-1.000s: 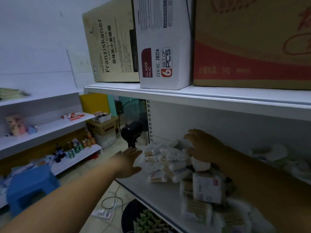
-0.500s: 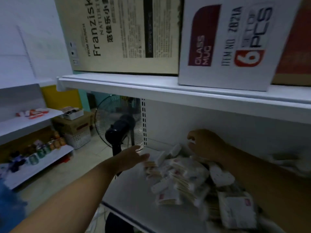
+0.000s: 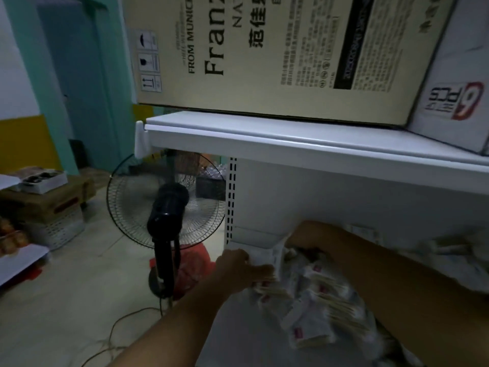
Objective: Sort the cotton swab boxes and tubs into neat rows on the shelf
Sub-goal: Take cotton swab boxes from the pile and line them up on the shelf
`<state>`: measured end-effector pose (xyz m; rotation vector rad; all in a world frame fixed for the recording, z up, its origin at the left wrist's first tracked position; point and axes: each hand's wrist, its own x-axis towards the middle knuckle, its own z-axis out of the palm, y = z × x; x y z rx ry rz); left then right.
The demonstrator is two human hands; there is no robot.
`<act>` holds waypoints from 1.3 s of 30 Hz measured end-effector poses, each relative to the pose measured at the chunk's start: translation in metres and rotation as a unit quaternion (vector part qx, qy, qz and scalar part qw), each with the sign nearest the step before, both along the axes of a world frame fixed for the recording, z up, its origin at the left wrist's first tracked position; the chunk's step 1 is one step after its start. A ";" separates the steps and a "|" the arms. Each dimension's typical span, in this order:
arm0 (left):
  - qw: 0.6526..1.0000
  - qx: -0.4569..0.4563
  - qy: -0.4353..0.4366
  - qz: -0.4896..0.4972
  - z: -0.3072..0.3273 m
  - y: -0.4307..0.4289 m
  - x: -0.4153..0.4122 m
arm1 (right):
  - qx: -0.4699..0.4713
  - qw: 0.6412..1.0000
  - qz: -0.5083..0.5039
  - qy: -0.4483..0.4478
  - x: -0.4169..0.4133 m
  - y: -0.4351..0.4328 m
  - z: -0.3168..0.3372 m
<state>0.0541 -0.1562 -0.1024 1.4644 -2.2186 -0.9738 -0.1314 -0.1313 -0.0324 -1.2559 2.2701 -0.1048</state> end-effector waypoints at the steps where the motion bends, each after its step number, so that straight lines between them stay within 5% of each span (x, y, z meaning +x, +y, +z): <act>1: 0.999 0.018 0.048 0.010 -0.002 -0.001 0.000 | -0.015 1.000 -0.017 -0.016 0.000 0.000 0.002; 4: 0.976 0.080 0.199 0.032 -0.006 -0.002 -0.004 | -0.075 0.994 -0.064 -0.044 -0.006 0.002 0.009; 11: 0.925 0.099 0.365 0.022 -0.008 -0.002 -0.010 | -0.200 0.944 -0.177 -0.192 -0.016 0.026 0.041; 16: 0.855 0.146 0.495 0.046 0.009 -0.010 -0.009 | -0.356 0.830 -0.225 -0.365 -0.019 0.059 0.044; 20: 0.813 0.189 0.551 0.003 0.038 -0.010 -0.019 | -0.434 0.765 -0.230 -0.417 -0.021 0.092 0.036; 28: 0.789 0.252 0.547 -0.122 0.081 0.076 -0.088 | -0.461 0.738 -0.223 -0.439 -0.061 0.181 0.034; 32: 0.813 0.254 0.508 -0.126 0.082 0.144 -0.139 | -0.509 0.712 -0.267 -0.404 -0.095 0.260 0.031; 39: 0.851 0.251 0.422 -0.188 0.098 0.280 -0.244 | -0.511 0.741 -0.330 -0.286 -0.155 0.426 0.023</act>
